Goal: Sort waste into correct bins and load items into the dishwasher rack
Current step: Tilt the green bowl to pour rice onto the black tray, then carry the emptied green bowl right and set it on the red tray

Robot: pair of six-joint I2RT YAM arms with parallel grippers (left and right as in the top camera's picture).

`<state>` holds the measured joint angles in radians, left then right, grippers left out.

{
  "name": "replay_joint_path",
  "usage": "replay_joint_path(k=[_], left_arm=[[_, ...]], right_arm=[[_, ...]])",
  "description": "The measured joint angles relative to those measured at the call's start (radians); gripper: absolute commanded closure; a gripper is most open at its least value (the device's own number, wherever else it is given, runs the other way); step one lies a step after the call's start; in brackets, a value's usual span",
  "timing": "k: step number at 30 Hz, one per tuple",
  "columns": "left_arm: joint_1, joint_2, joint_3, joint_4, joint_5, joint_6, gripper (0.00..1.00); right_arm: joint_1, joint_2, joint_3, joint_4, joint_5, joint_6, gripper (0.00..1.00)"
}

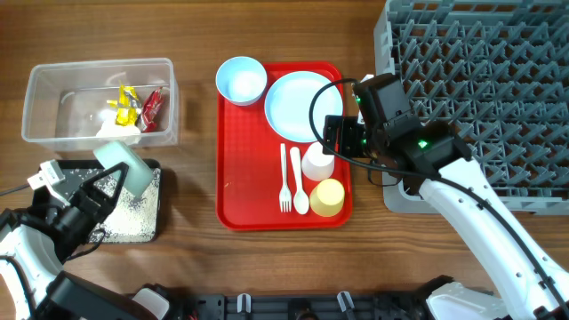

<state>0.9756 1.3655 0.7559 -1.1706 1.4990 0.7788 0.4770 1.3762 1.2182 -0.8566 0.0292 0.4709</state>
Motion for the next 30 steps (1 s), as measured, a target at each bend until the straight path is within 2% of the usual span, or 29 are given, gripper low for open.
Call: replay_joint_path(k=[11,21,30], left_arm=[[0.000,0.000,0.000,0.002,0.007,0.050,0.96],[0.000,0.000,0.000,-0.032,0.023,-0.079,0.96],[0.000,-0.001,0.000,-0.003,0.021,0.030,0.96]], right_arm=[[0.000,0.000,0.000,0.000,-0.003,0.000,0.00],[0.000,0.000,0.000,0.001,-0.003,0.000,0.00],[0.000,0.000,0.000,0.004,-0.006,0.000,0.00]])
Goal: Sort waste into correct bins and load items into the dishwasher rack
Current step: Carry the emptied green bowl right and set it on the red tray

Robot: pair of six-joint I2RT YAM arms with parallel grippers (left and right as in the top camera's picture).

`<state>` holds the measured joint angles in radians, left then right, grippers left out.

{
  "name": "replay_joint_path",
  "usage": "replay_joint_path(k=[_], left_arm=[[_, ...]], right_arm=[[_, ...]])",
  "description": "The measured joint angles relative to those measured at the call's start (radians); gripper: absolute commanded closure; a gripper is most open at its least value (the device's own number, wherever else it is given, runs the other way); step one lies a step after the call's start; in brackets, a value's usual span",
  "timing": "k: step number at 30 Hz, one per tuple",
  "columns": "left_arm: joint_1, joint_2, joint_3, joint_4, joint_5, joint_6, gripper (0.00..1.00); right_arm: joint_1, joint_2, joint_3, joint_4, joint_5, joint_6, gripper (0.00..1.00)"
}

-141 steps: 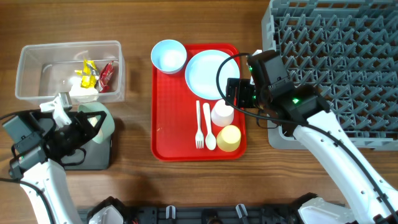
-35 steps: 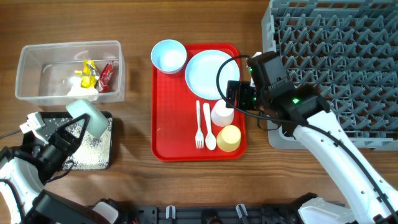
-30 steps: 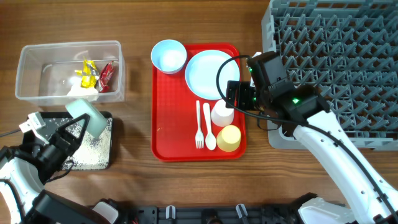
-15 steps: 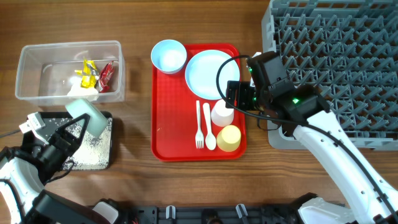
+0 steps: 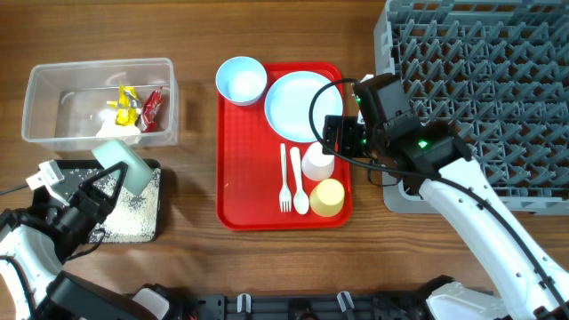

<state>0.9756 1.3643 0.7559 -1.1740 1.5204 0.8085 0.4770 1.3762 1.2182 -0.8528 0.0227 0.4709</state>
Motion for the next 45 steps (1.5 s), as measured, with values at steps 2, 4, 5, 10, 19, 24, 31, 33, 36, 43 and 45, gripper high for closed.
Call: replay_joint_path(k=[2,4,5,10,19,24,31,33,36,43,45], left_arm=[[0.000,-0.008,0.000,-0.010,-0.001,0.008,0.96],[-0.003,-0.029,0.007,-0.034,-0.006,0.016,0.96],[-0.008,-0.044,0.020,-0.044,-0.011,0.018,0.96],[-0.072,-0.135,0.153,-0.045,-0.071,-0.023,0.96],[-0.373,-0.194,0.249,0.305,-0.330,-0.429,0.96],[-0.687,-0.194,0.251,0.485,-0.659,-0.715,0.96],[-1.064,-0.153,0.252,0.545,-1.003,-0.903,0.96],[-1.164,-0.096,0.253,0.550,-1.081,-0.929,0.96],[-1.248,-0.015,0.253,0.583,-1.157,-0.955,0.96],[-1.350,0.162,0.253,0.674,-1.248,-1.003,0.96],[-1.371,0.205,0.253,0.685,-1.260,-1.009,0.96]], right_arm=[[0.000,0.000,0.000,0.004,0.000,0.000,0.00],[0.000,0.000,0.000,0.005,0.000,0.000,0.00],[0.000,0.000,0.000,0.005,0.000,0.000,0.00],[0.000,0.000,0.000,0.009,0.000,0.000,0.00],[0.000,0.000,0.000,0.032,-0.003,0.000,0.00],[0.000,0.000,0.000,0.030,-0.004,0.000,0.00],[0.000,0.000,0.000,0.030,-0.004,0.000,0.00],[0.000,0.000,0.000,0.030,-0.004,0.000,0.00],[0.000,0.000,0.000,0.029,-0.004,0.000,0.00],[0.000,0.000,0.000,0.024,-0.004,0.000,0.00],[0.000,0.000,0.000,0.024,-0.004,0.000,0.00]])
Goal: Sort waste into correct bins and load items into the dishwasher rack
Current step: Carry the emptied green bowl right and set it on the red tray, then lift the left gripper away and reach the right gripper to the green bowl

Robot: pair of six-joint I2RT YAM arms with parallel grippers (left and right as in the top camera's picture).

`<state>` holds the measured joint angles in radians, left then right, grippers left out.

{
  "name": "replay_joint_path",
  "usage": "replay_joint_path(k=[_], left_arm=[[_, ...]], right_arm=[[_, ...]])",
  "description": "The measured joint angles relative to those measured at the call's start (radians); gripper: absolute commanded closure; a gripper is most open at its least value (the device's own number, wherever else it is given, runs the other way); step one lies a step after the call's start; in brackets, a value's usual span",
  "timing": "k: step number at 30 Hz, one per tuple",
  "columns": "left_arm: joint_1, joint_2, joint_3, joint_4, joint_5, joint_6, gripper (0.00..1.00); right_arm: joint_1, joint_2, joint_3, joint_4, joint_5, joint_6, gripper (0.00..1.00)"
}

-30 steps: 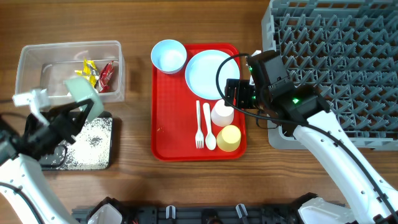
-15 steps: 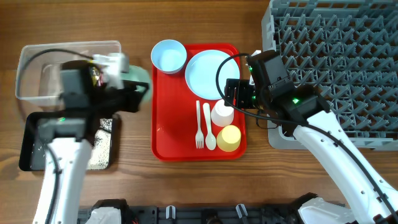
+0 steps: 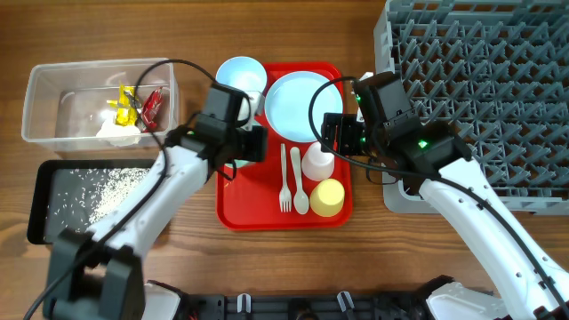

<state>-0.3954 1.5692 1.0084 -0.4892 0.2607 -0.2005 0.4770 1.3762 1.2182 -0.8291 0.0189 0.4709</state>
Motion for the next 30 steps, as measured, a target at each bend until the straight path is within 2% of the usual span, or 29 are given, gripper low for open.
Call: replay_joint_path(k=[2,6,10,16,22,30], left_arm=[[-0.021,0.034,0.000,0.002,-0.010,-0.001,0.94],[-0.053,0.076,0.000,0.003,-0.029,-0.003,0.71],[-0.059,0.084,0.000,0.004,-0.036,-0.013,0.56],[-0.059,0.084,0.000,0.005,-0.045,-0.022,0.47],[-0.053,0.080,0.000,0.034,-0.046,-0.032,0.32],[0.091,-0.106,0.015,-0.029,-0.015,-0.057,0.00]], right_arm=[[0.000,0.000,0.000,0.000,0.000,0.000,0.00],[0.000,0.000,0.000,0.000,0.000,0.000,0.00],[0.000,0.000,0.000,0.000,0.000,0.000,0.00],[0.000,0.000,0.000,0.000,0.000,0.000,0.00],[0.000,0.000,0.000,0.005,0.000,0.000,0.00],[0.000,0.000,0.000,0.035,-0.016,0.000,0.00]])
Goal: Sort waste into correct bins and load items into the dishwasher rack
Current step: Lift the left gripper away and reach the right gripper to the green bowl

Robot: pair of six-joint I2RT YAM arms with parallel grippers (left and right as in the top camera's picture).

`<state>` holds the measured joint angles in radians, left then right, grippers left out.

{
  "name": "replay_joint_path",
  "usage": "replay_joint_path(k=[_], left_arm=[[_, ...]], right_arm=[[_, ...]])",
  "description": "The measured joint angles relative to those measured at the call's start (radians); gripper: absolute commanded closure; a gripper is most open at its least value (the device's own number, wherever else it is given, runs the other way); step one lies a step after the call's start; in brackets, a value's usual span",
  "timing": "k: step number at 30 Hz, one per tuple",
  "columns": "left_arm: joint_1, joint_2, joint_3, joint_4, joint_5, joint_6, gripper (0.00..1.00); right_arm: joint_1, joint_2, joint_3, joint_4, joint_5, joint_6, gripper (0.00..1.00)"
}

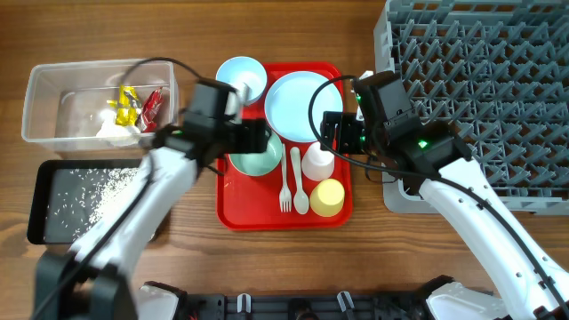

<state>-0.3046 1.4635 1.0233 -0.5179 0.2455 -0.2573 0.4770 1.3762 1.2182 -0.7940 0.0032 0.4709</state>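
A green bowl (256,160) sits upright on the red tray (233,200), left of the fork (284,180) and spoon (299,185). My left gripper (258,139) is at the bowl's far rim and appears shut on it. Also on the tray are a white plate (293,98), a white cup (317,163) and a yellow cup (327,197). A light blue bowl (241,80) rests at the tray's far left corner. My right gripper (336,135) hovers just beyond the white cup; its finger gap is not visible.
The grey dishwasher rack (480,98) fills the right side. At the far left, a clear bin (53,102) holds wrappers. In front of it lies a black tray (53,213) sprinkled with white crumbs.
The green bowl, mostly hidden under my left gripper a moment ago, now shows upright on the red tray. The left wrist has shifted slightly left. The right arm is unchanged.
At first my left gripper held the green bowl tilted over the black tray at the left, and stayed so a second later. Then it was over the red tray beside the fork. Now the bowl rests on the red tray. My right arm stayed by the white cup throughout.
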Motion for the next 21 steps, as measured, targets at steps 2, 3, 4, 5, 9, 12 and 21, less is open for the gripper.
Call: replay_joint_path(k=[2,3,4,5,9,12,21], left_arm=[[0.050,-0.069,0.007,-0.029,0.003,-0.011,0.00],[0.084,-0.110,0.010,-0.047,0.008,-0.025,0.00],[0.111,-0.141,0.011,-0.058,0.008,-0.031,0.00],[0.145,-0.179,0.011,-0.070,0.008,-0.039,0.00],[0.261,-0.279,0.011,-0.108,0.007,-0.053,0.00],[0.318,-0.310,0.013,-0.118,0.007,-0.057,0.00],[0.392,-0.282,0.013,-0.138,0.004,-0.057,0.00]], right_arm=[[0.000,0.000,0.000,0.035,-0.026,-0.004,0.00],[0.000,0.000,0.000,0.054,-0.045,-0.004,0.01],[0.000,0.000,0.000,0.070,-0.061,-0.004,0.00],[0.000,0.002,0.000,0.086,-0.080,-0.005,0.01],[0.006,0.055,0.000,0.143,-0.133,-0.007,0.03],[0.023,0.132,0.000,0.164,-0.165,-0.012,0.06],[0.125,0.314,0.000,0.175,-0.206,-0.058,0.07]])
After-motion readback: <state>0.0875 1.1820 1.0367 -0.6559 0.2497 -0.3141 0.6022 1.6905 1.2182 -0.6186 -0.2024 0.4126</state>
